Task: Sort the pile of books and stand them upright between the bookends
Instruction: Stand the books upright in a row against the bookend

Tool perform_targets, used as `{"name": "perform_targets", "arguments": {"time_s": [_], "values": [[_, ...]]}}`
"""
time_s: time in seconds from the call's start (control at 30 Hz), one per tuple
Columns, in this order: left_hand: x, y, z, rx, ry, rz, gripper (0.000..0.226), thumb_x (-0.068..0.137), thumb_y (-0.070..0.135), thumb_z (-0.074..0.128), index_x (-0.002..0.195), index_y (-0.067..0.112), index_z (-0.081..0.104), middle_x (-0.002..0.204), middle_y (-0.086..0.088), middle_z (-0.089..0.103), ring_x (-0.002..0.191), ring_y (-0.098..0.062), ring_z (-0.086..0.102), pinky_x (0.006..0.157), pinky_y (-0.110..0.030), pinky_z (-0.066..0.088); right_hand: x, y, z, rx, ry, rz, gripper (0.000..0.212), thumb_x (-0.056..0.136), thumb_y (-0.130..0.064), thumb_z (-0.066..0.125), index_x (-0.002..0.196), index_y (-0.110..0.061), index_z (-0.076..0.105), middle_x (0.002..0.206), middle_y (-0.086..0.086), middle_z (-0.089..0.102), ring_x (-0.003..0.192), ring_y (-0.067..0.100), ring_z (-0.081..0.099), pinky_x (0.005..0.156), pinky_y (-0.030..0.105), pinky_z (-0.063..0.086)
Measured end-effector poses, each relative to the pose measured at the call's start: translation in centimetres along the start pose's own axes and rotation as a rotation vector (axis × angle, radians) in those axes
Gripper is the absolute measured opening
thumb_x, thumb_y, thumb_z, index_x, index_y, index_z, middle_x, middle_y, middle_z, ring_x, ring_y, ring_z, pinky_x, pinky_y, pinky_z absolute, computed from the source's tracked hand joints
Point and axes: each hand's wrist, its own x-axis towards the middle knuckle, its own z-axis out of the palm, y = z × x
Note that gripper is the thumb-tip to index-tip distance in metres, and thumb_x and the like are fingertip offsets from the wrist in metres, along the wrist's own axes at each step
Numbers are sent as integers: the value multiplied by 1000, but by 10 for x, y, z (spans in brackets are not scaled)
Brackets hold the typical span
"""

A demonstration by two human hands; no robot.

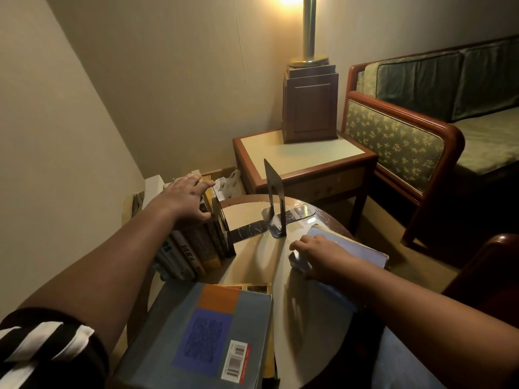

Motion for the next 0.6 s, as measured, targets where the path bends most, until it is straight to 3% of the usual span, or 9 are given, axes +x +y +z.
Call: {"name": "perform_targets", "arguments": {"time_s": [0.13, 0.33, 0.5, 0.6], "values": [[0, 0, 0, -10, 3, 1, 92, 81, 53, 69, 154, 38, 14, 165, -6, 7, 152, -27, 3, 121, -49, 13, 3, 6, 3, -88, -15, -26, 56, 93, -36, 63, 140, -45, 34, 128, 7, 41, 114, 28, 44, 87, 45, 52], [-1, -1, 0, -25, 0, -1, 92, 81, 52, 69, 154, 38, 14, 165, -6, 7, 152, -27, 1, 120, -49, 13, 9, 1, -6, -251, -137, -7, 80, 73, -42, 83, 138, -34, 37, 133, 14, 35, 121, 37, 40, 82, 46, 55], [-1, -1, 2, -34, 2, 5, 92, 81, 53, 69, 154, 39, 14, 165, -6, 7, 152, -27, 1, 120, -49, 13, 3, -1, 6, -260, -3, -106, 47, 90, -26, 71, 130, -25, 46, 128, 14, 42, 117, 32, 45, 81, 42, 57], [0, -5, 2, -37, 4, 3, 92, 81, 54, 69, 153, 40, 14, 165, -5, 7, 152, -27, 1, 120, -50, 13, -1, 12, 7, -119, 46, -131, 47, 90, -33, 70, 130, -29, 46, 128, 7, 48, 112, 24, 49, 86, 36, 55]]}}
